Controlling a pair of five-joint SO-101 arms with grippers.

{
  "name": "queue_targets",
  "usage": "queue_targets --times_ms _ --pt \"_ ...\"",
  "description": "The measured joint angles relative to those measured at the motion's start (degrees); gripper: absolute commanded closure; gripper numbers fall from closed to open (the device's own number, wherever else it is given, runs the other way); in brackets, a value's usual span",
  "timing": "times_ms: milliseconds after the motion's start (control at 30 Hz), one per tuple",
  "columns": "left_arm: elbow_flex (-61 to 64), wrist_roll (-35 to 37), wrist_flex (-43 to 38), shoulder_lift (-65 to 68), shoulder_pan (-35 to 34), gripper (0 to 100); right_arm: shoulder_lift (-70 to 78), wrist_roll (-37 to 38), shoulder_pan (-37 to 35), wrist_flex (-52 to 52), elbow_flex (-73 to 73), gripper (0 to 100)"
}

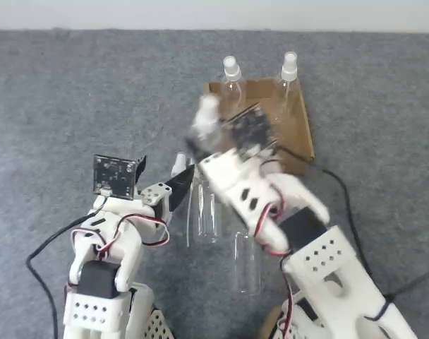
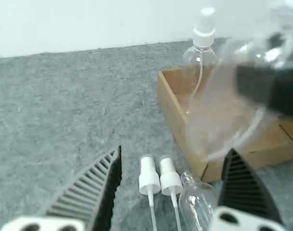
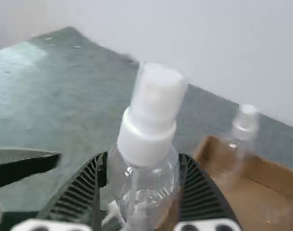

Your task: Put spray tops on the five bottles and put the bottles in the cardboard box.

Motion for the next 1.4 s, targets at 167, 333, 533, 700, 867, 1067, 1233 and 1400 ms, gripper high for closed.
queue_targets --times_ms 167,333,533,700,867,1067,1233,1400 --pt "0.0 0.0 0.0 -0.2 0.0 69 6.9 0.4 9.8 0.2 -6.8 99.2" --pt "0.0 0.0 0.0 -0.2 0.2 69 19.6 0.4 12.0 -5.4 -8.7 99.2" --pt "0.0 0.0 0.0 -0.2 0.2 69 31.4 0.4 12.4 -14.3 -8.7 99.2" --pt "0.0 0.0 0.0 -0.2 0.2 69 38.3 0.4 12.4 -20.0 -8.7 99.2" --pt "0.0 0.0 0.0 -0.2 0.2 69 44.0 0.4 12.7 -25.1 -8.7 99.2" --pt "0.0 0.0 0.0 -0.2 0.2 69 47.4 0.4 12.7 -29.2 -8.7 99.2" --pt "0.0 0.0 0.0 -0.2 0.2 69 47.6 0.4 12.8 -29.7 -8.7 99.2" --pt "0.0 0.0 0.0 -0.2 0.2 69 47.6 0.4 12.8 -29.7 -8.7 98.8"
